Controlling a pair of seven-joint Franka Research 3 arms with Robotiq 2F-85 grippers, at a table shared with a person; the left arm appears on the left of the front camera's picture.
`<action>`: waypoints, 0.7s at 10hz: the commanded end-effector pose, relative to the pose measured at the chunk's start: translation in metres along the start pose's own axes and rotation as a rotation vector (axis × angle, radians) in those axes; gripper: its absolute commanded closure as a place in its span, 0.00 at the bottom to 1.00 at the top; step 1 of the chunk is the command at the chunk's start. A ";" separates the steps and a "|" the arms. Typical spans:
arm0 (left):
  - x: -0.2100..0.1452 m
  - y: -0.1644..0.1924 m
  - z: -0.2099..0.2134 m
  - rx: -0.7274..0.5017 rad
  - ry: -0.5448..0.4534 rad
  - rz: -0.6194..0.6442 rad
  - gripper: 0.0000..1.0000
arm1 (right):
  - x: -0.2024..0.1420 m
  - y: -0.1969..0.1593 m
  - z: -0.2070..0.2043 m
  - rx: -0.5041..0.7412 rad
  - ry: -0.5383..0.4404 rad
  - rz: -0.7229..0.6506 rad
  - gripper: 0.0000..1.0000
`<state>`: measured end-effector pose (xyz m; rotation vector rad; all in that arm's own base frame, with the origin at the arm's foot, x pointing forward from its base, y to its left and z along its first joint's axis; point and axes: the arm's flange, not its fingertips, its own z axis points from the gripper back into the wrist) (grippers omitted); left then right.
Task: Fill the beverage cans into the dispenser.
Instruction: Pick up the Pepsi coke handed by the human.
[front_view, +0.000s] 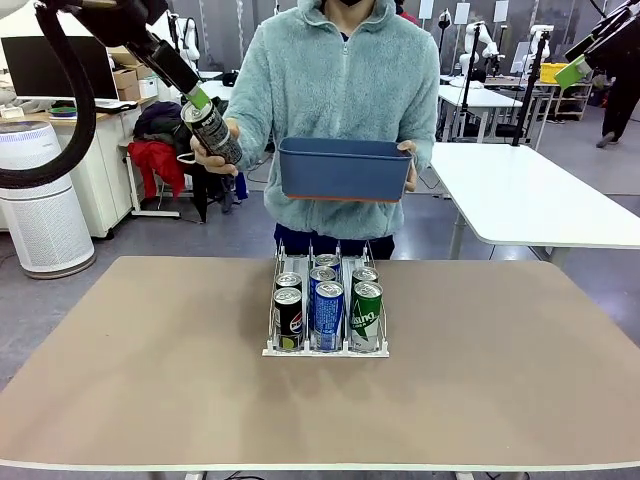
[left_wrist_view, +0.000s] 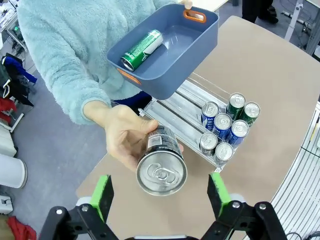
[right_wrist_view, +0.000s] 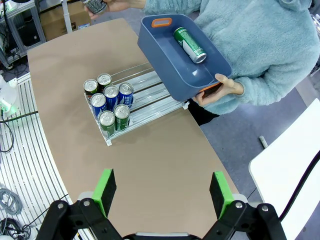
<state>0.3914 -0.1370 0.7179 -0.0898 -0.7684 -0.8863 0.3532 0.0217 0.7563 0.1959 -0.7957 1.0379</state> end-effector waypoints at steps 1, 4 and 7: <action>-0.003 -0.001 -0.003 -0.035 -0.022 -0.001 0.00 | -0.001 0.000 -0.001 -0.006 -0.003 0.001 0.00; 0.000 -0.001 -0.003 -0.009 0.000 0.005 0.00 | -0.001 0.000 -0.001 -0.006 -0.003 0.001 0.00; -0.004 0.004 -0.021 -0.016 0.002 0.047 0.00 | -0.001 0.000 -0.001 -0.006 -0.003 0.001 0.00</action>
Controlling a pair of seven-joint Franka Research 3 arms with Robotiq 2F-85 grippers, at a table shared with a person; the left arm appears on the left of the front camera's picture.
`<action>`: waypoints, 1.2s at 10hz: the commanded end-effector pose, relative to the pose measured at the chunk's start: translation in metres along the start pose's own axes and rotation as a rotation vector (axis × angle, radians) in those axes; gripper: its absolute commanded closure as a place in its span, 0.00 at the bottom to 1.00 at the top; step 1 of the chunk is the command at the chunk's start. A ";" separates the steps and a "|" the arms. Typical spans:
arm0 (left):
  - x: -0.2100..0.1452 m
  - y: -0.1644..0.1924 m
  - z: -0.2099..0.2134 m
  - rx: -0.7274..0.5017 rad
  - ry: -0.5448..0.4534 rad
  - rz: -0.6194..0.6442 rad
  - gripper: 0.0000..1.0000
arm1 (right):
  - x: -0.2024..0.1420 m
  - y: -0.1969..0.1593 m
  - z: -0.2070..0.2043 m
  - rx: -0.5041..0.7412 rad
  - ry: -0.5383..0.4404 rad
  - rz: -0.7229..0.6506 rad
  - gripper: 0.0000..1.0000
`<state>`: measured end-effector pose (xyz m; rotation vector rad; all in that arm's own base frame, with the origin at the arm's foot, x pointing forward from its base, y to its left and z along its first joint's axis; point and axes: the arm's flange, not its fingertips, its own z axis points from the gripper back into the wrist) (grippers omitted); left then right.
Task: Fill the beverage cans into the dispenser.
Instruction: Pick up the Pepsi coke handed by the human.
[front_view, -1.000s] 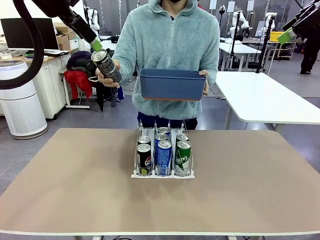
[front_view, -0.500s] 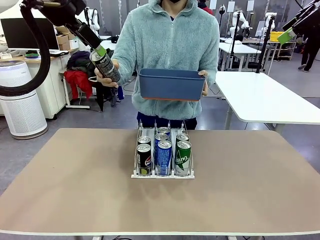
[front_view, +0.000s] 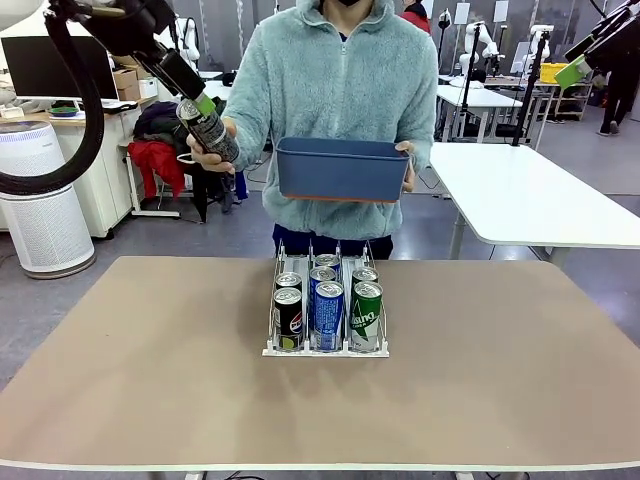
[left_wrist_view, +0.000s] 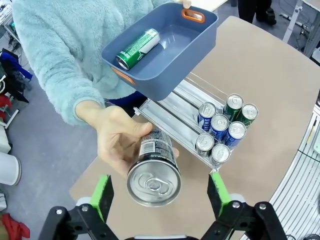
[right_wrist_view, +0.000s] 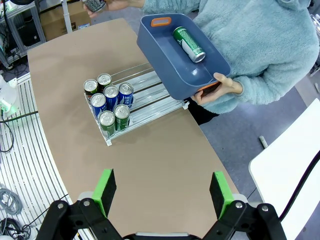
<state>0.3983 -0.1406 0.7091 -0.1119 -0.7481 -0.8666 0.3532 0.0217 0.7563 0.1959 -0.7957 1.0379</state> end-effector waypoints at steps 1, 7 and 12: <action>-0.006 0.007 -0.015 0.011 -0.004 0.017 0.00 | -0.001 0.000 -0.001 -0.006 -0.003 0.001 0.00; -0.016 0.013 -0.041 -0.003 0.002 0.006 0.00 | -0.001 0.000 -0.001 -0.006 -0.003 0.001 0.00; -0.018 0.017 -0.053 -0.025 -0.013 0.020 0.00 | -0.001 0.000 -0.001 -0.006 -0.003 0.001 0.00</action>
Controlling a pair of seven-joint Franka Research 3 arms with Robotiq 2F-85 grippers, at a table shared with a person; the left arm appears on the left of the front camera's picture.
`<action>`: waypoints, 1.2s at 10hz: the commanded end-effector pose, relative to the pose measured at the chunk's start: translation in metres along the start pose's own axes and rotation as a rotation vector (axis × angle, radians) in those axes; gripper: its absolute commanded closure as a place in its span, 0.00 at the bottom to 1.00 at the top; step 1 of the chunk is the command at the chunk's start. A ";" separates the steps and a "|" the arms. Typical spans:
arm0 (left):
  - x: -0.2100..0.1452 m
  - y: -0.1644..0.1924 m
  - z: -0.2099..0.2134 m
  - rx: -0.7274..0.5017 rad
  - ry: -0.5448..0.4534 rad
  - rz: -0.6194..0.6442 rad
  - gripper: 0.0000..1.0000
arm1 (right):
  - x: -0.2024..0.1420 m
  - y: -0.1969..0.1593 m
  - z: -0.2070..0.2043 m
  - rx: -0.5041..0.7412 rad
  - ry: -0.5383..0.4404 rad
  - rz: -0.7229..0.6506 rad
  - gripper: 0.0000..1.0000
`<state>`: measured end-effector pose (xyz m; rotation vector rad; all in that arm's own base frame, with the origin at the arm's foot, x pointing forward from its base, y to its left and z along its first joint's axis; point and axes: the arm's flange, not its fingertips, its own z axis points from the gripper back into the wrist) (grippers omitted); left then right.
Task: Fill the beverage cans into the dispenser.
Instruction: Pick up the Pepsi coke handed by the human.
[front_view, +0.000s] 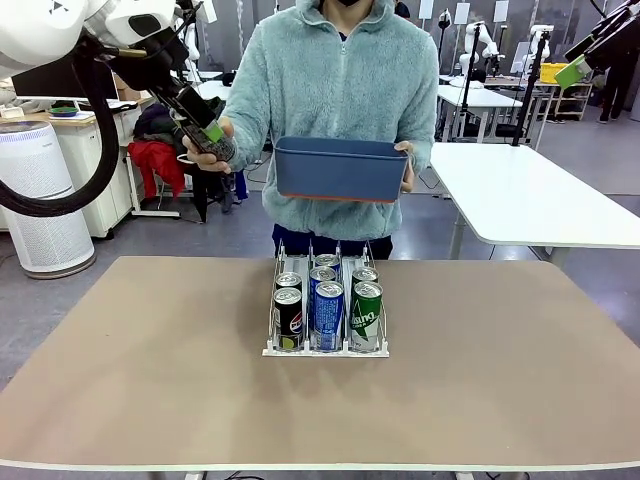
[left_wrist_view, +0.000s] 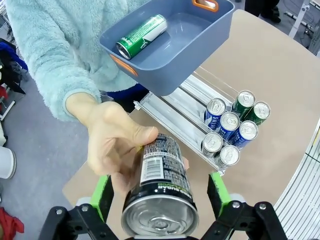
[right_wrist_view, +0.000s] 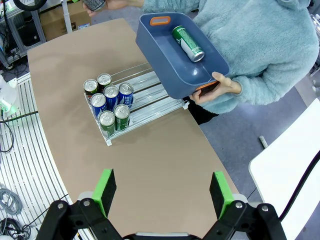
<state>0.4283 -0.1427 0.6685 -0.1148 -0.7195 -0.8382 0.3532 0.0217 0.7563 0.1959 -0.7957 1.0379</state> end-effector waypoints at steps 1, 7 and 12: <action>0.000 0.000 0.002 0.003 0.003 -0.005 0.00 | -0.001 0.000 -0.001 -0.006 -0.003 0.001 0.00; 0.002 -0.004 0.002 0.014 0.045 -0.018 1.00 | -0.001 0.000 -0.001 -0.006 -0.003 0.001 0.00; 0.002 -0.009 0.006 0.034 0.054 -0.001 1.00 | -0.001 0.000 -0.001 -0.006 -0.003 0.001 0.00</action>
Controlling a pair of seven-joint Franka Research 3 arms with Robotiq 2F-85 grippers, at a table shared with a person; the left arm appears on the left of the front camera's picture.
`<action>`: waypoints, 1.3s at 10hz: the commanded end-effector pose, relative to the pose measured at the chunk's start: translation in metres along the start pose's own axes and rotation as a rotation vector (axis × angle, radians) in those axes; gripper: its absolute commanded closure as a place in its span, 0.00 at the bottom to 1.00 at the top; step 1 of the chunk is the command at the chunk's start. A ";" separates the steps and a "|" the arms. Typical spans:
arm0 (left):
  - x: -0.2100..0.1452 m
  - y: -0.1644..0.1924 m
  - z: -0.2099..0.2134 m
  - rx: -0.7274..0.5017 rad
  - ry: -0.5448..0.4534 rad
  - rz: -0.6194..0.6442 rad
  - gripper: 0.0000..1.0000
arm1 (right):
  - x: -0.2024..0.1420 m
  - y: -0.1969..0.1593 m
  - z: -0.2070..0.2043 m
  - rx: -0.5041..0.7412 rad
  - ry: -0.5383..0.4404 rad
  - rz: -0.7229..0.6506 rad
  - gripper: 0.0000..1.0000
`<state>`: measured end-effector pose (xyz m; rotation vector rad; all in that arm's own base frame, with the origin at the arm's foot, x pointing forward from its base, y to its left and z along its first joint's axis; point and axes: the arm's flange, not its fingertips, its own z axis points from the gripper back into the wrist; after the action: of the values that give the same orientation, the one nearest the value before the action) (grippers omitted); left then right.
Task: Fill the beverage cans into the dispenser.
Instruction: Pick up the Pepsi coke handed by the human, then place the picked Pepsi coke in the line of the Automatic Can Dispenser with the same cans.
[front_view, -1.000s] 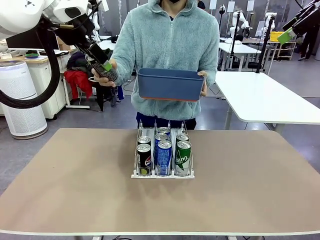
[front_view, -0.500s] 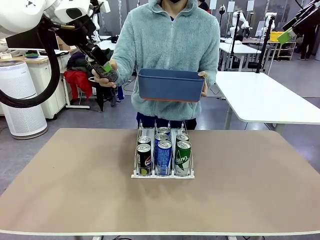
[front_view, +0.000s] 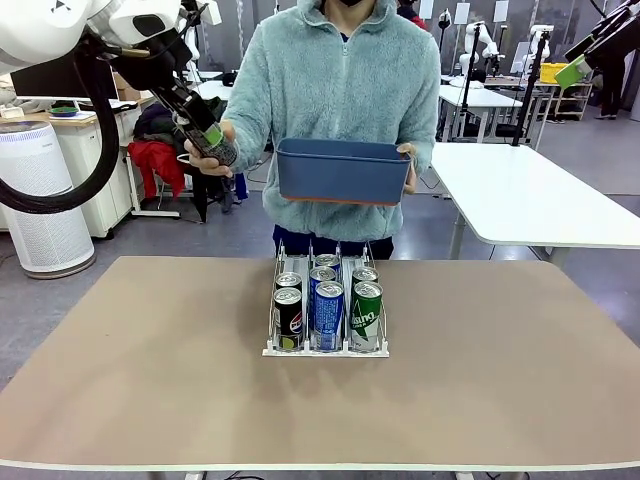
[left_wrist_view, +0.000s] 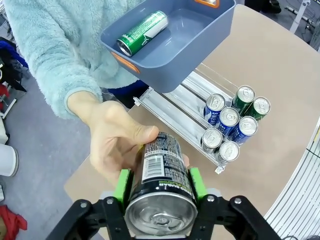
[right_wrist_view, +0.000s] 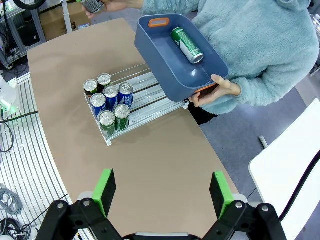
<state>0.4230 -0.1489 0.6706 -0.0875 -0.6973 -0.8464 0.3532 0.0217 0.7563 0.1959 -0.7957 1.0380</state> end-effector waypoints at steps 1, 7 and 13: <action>0.000 -0.003 0.005 0.032 0.039 0.009 1.00 | -0.001 0.000 -0.001 -0.006 -0.003 0.001 0.00; 0.002 -0.002 0.001 0.014 0.015 -0.001 1.00 | -0.001 0.000 -0.001 -0.006 -0.003 0.001 0.00; 0.002 -0.002 0.001 0.014 0.015 -0.001 1.00 | -0.001 0.000 -0.001 -0.006 -0.003 0.001 0.00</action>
<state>0.4213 -0.1540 0.6719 -0.0681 -0.6844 -0.8481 0.3532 0.0217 0.7563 0.1959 -0.7957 1.0379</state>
